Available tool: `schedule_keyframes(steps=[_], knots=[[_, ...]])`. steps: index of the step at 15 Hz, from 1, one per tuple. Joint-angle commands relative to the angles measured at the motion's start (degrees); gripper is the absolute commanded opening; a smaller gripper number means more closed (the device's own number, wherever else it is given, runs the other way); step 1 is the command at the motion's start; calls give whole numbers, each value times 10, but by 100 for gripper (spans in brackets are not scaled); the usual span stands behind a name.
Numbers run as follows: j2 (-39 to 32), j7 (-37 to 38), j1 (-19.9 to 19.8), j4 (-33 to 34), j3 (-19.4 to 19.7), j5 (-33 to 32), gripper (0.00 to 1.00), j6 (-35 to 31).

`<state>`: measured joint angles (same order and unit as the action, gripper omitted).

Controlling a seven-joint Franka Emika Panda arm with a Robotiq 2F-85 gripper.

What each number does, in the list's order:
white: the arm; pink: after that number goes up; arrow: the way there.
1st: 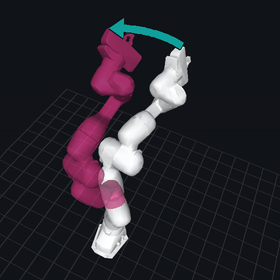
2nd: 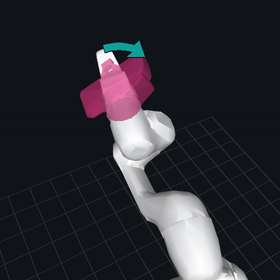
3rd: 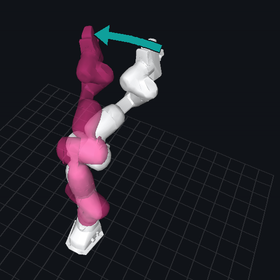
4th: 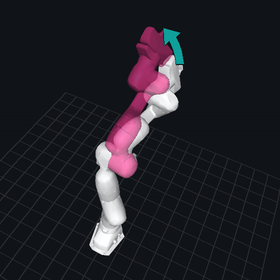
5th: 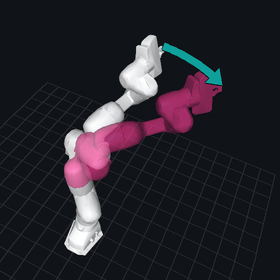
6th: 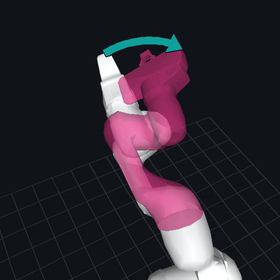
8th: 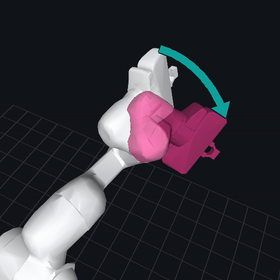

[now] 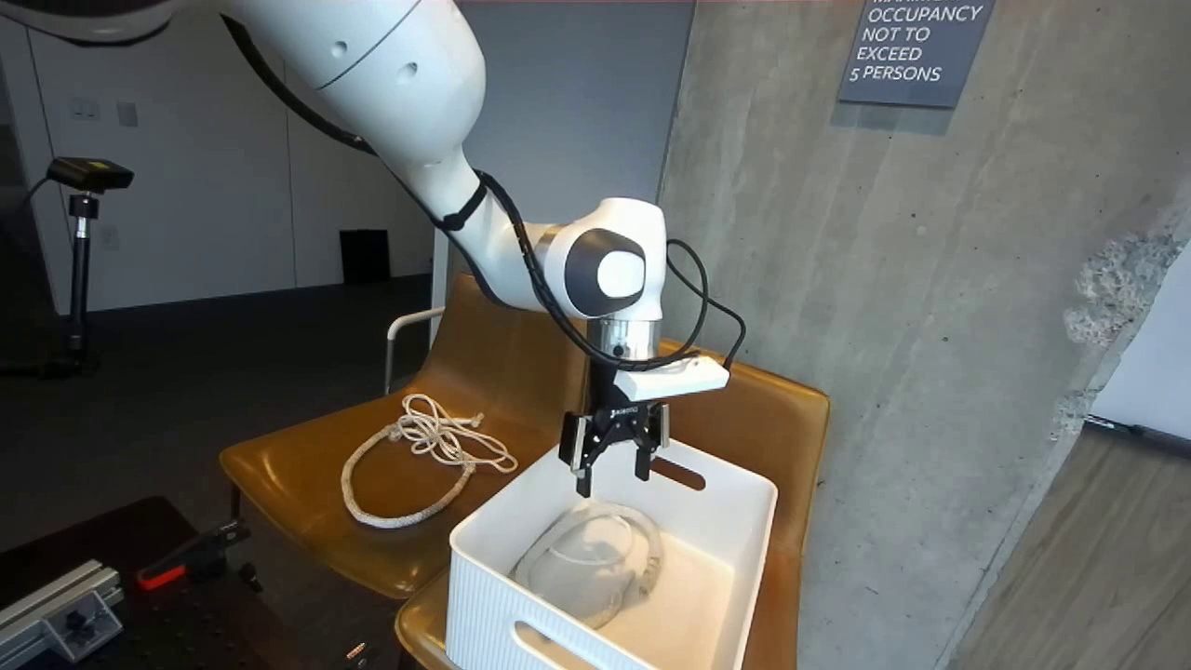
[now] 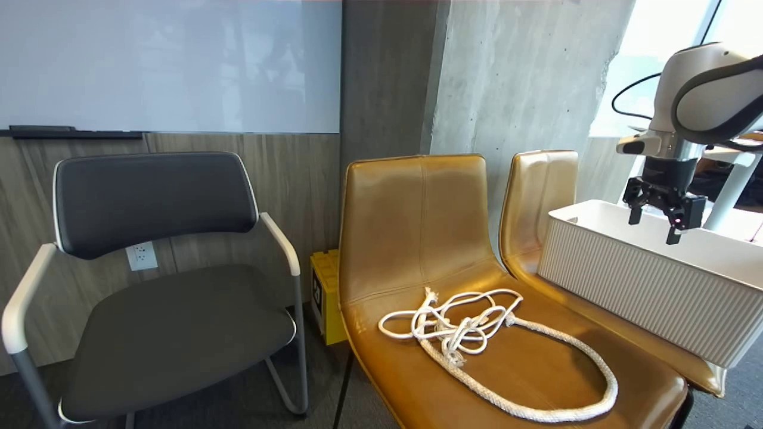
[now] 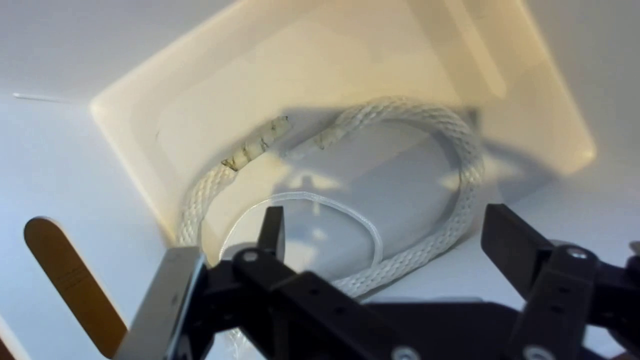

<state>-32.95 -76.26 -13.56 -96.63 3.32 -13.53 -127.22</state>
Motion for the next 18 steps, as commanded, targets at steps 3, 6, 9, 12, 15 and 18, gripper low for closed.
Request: schedule_keyframes(steps=[3, 6, 9, 12, 15, 18], knots=[[-27, 30, -10, -25, 10, 5, 100, -59], [-47, 68, -7, -41, 20, -5, 100, -96], [-68, 98, -10, -52, 22, -3, 100, -136], [-90, 132, -2, -47, 38, -28, 100, -211], [-113, 173, 14, -31, 68, -72, 100, -272], [-143, 207, 16, -4, 82, -96, 100, -288]])
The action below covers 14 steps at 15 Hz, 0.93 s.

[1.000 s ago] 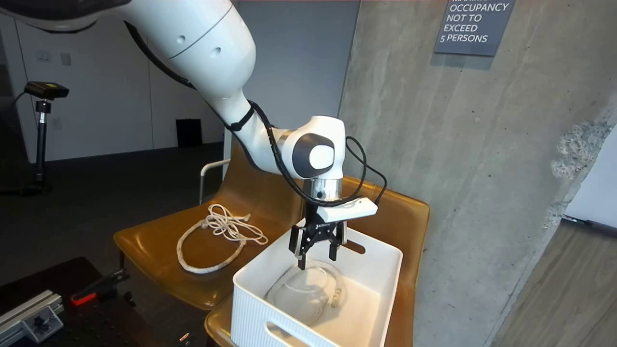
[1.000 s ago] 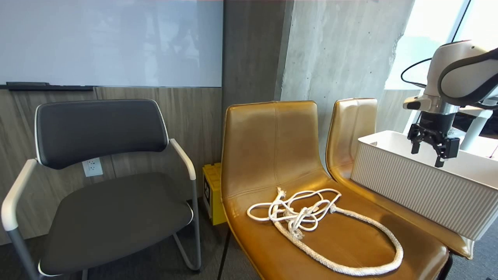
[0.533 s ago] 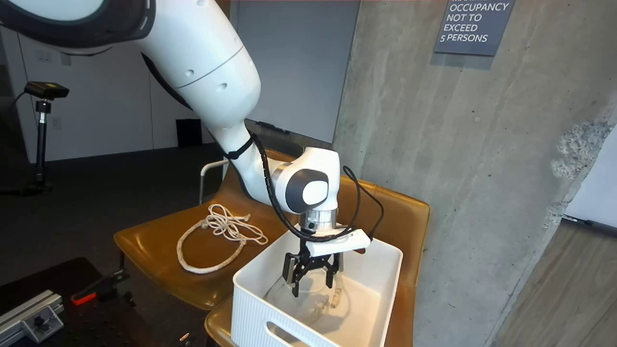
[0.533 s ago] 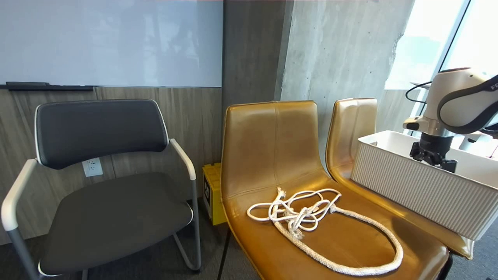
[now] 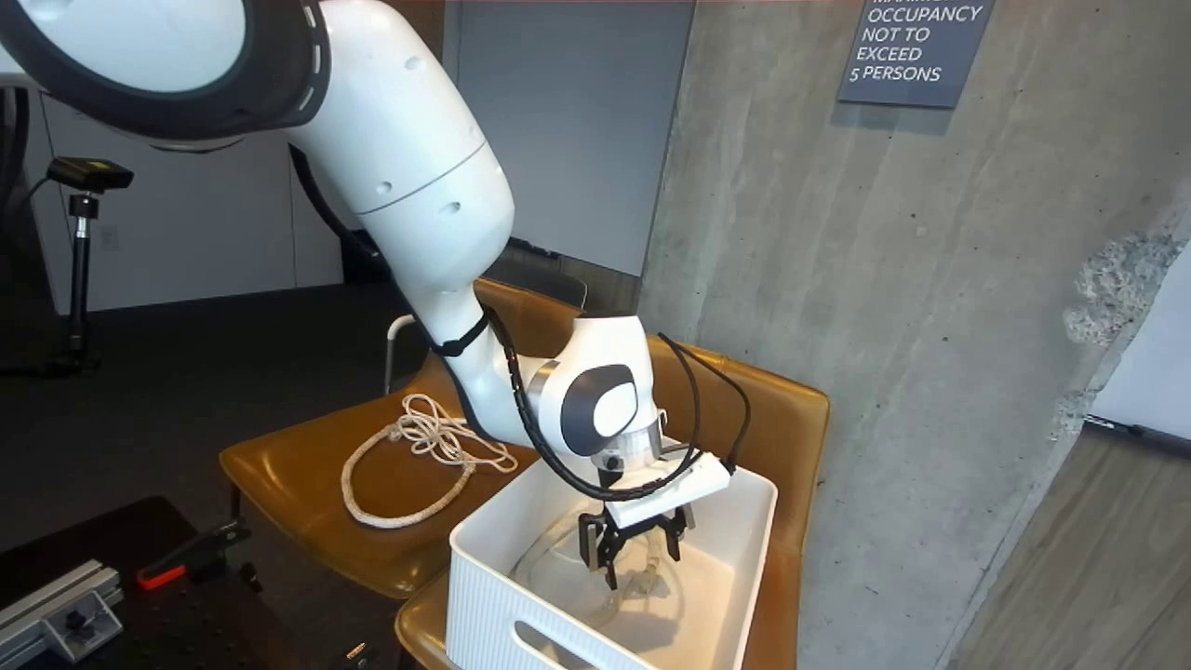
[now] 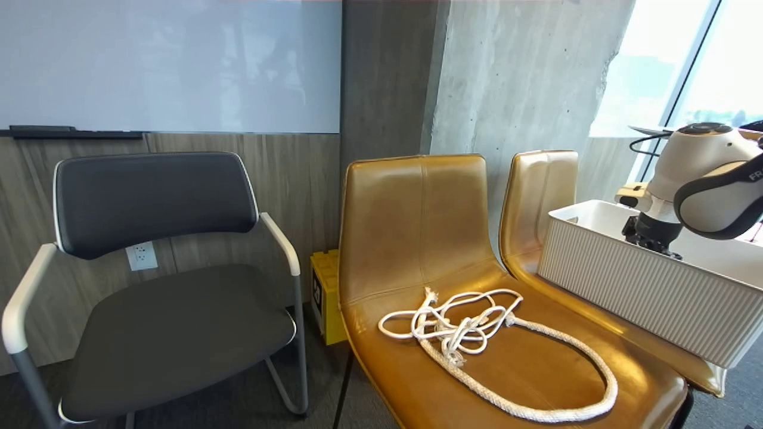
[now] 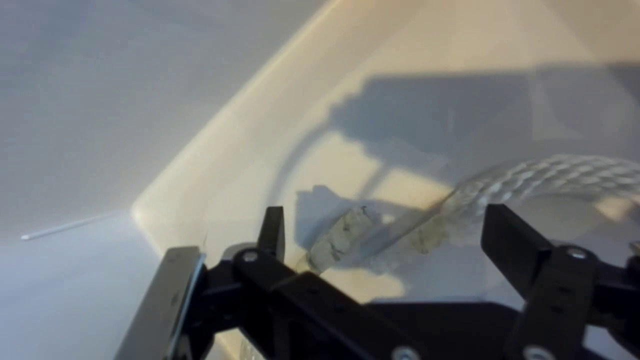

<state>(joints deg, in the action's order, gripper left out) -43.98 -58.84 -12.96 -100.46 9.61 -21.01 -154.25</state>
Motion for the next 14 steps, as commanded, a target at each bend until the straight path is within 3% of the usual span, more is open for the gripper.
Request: schedule_keyframes(steps=[1, 7, 14], knots=[[-40, 34, 4, 45, 11, -17, 100, -11], [-75, 23, -20, 122, -32, 16, 100, 26], [-97, 22, -24, 187, -36, 28, 100, 70]])
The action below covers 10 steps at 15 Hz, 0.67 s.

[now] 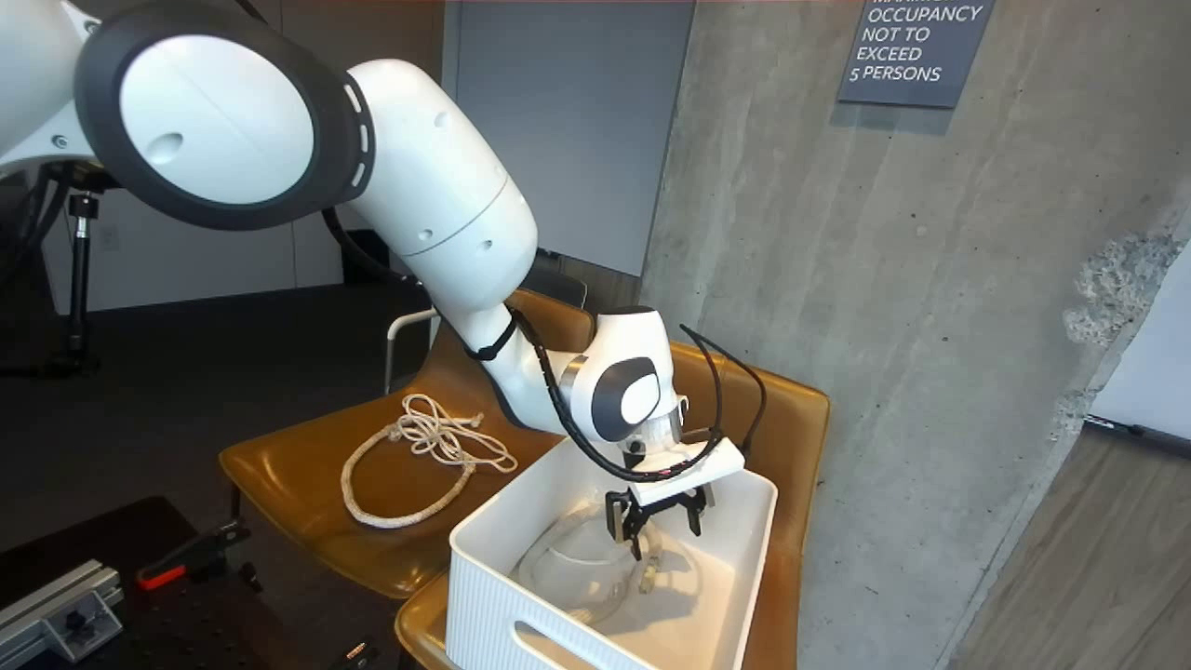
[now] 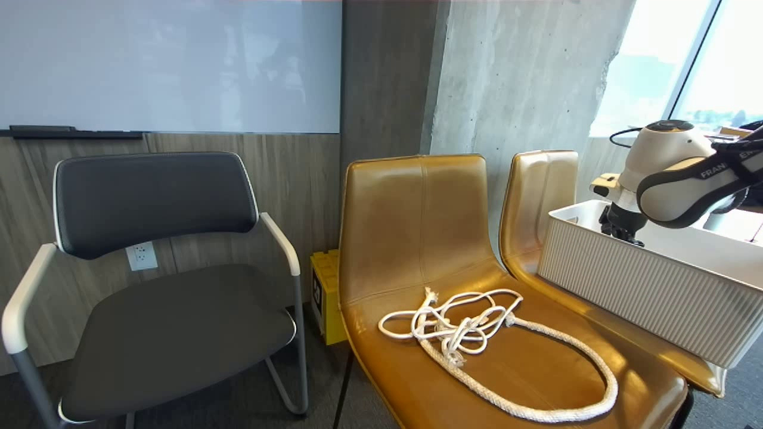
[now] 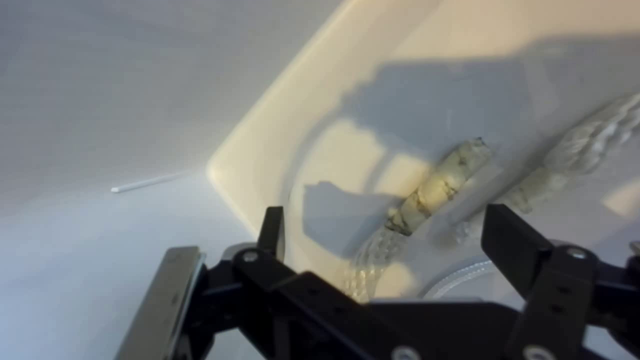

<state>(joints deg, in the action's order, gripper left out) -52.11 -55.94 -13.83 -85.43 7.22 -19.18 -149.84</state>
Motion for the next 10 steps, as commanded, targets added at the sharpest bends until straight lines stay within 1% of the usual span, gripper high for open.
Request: schedule_keyframes(steps=[1, 4, 10], knots=[[-15, -9, -18, 39, -17, 17, 100, 37], [-3, -28, -37, 29, -41, 44, 100, 70], [-7, -37, -62, 36, -58, 86, 100, 107]])
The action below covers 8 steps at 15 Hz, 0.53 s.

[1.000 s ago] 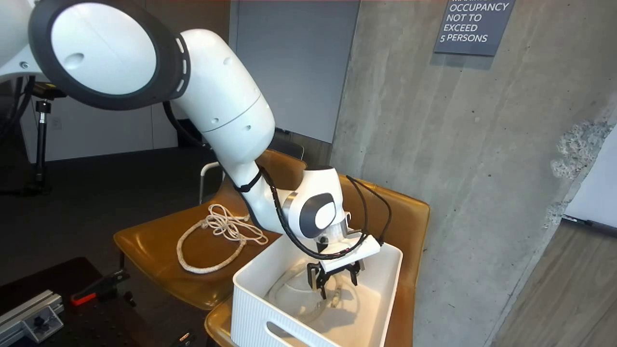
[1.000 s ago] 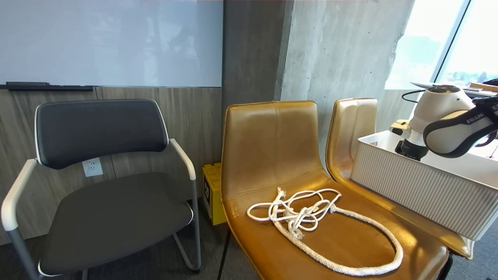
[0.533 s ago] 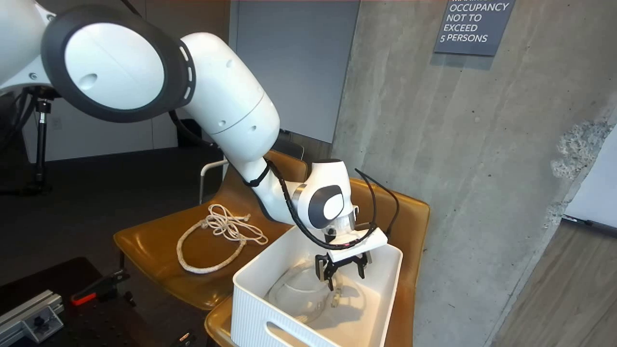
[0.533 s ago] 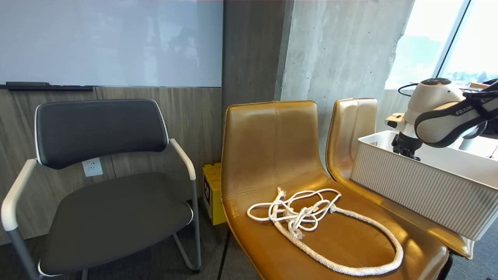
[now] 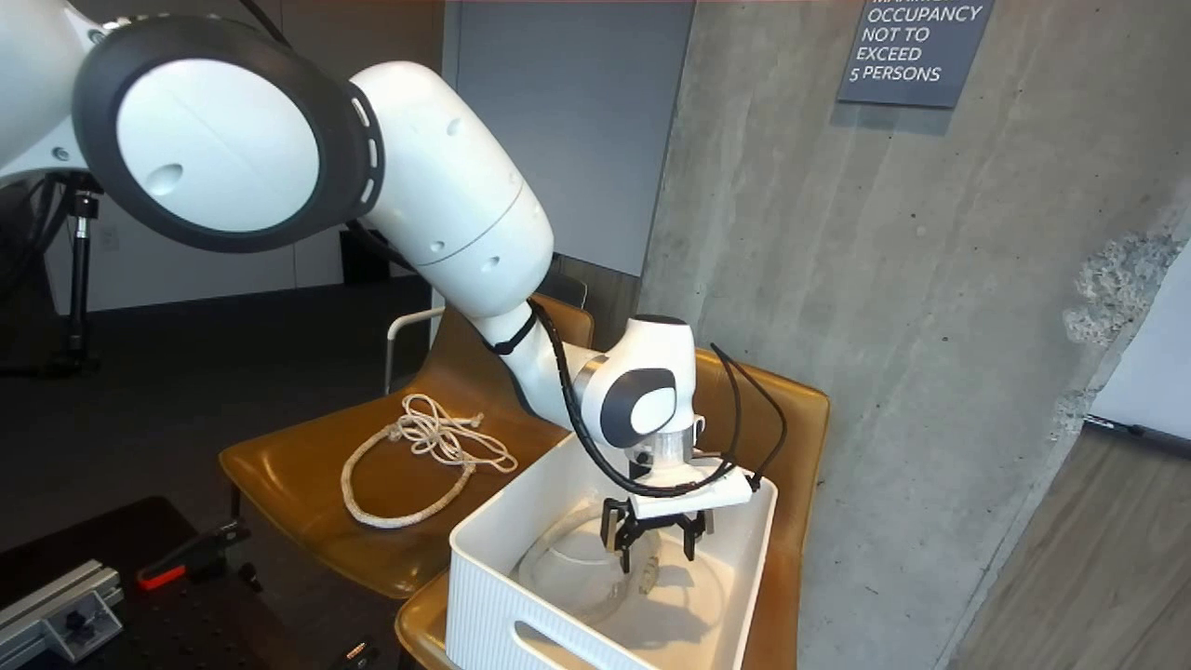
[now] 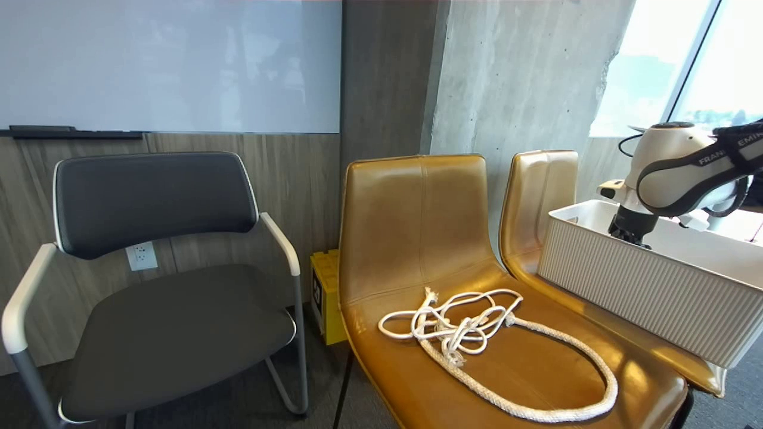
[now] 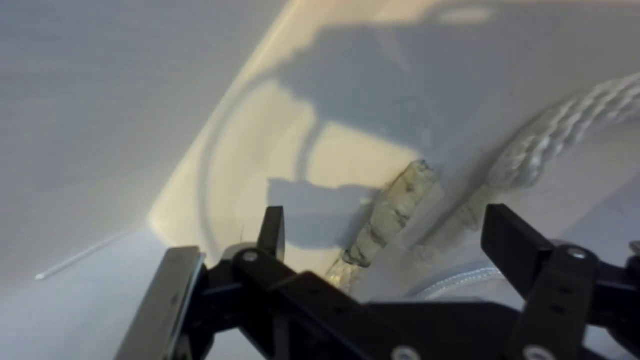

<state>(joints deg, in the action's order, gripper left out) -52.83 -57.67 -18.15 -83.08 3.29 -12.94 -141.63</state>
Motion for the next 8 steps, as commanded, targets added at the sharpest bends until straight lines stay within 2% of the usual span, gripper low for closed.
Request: schedule_keyframes(steps=[1, 8], knots=[[-3, -20, -23, 15, -22, 29, 100, 29], [-16, -21, -17, 25, -40, 50, 100, 45]])
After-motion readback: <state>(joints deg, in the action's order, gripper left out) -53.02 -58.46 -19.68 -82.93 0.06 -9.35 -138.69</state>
